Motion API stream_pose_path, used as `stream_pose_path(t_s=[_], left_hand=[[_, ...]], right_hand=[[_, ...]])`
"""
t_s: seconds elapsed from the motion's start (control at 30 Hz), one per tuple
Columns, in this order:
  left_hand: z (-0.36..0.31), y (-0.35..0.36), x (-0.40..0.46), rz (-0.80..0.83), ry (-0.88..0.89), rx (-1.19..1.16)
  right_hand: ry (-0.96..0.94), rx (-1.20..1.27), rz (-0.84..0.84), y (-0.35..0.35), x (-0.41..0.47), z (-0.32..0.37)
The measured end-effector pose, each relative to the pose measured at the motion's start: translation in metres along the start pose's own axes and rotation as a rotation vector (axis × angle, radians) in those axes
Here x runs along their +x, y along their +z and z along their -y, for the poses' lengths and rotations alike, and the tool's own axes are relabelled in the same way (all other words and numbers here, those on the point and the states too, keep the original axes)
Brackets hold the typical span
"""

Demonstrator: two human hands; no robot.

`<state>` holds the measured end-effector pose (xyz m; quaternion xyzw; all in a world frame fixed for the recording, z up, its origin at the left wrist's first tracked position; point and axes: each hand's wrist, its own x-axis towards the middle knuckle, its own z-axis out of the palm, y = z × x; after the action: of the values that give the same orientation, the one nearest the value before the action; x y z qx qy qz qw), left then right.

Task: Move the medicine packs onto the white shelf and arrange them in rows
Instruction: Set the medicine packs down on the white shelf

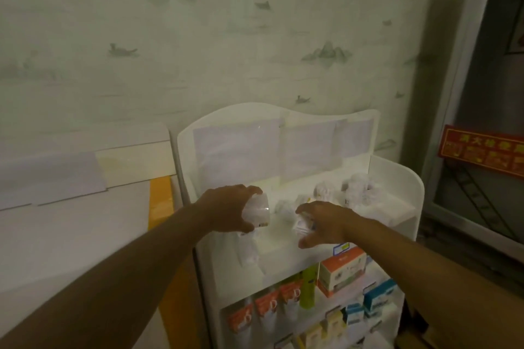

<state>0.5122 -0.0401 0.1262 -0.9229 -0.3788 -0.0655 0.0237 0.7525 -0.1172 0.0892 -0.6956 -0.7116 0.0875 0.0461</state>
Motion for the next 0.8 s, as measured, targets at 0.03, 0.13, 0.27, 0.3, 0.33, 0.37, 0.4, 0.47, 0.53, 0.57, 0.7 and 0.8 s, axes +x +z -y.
stream_pose_path(t_s=[0.03,0.13,0.27,0.3,0.33,0.37,0.4,0.47,0.53,0.57,0.7,0.8], left_hand=[[0.003,0.004,0.008,-0.001,0.0,0.012],[0.018,0.016,0.032,0.017,-0.007,0.041],[0.038,0.031,0.064,0.049,-0.046,0.049],[0.043,0.033,0.071,0.057,-0.048,0.056],[0.048,0.035,0.078,0.063,-0.045,0.057],[0.052,0.036,0.084,0.073,-0.041,0.054],[0.055,0.037,0.089,0.079,-0.037,0.054],[0.063,0.038,0.097,0.071,-0.026,0.062],[0.069,0.039,0.103,0.062,-0.028,0.062],[0.07,0.039,0.105,0.07,-0.031,0.06],[0.075,0.04,0.111,0.122,-0.028,0.085],[0.08,0.041,0.111,0.121,-0.05,0.054]], right_hand=[[-0.008,0.004,0.007,0.002,0.008,-0.003],[-0.03,0.003,0.031,0.011,0.035,-0.009],[-0.06,-0.01,0.066,0.023,0.074,-0.01],[-0.069,-0.011,0.074,0.025,0.084,-0.008],[-0.072,-0.007,0.086,0.029,0.094,-0.006],[-0.075,0.0,0.099,0.034,0.103,-0.002],[-0.078,0.009,0.109,0.04,0.111,0.002],[-0.095,0.039,0.134,0.055,0.126,0.012],[-0.125,0.064,0.189,0.073,0.137,0.022],[-0.144,0.067,0.216,0.083,0.142,0.028],[-0.221,0.076,0.239,0.113,0.158,0.044],[-0.28,0.038,0.234,0.126,0.169,0.05]])
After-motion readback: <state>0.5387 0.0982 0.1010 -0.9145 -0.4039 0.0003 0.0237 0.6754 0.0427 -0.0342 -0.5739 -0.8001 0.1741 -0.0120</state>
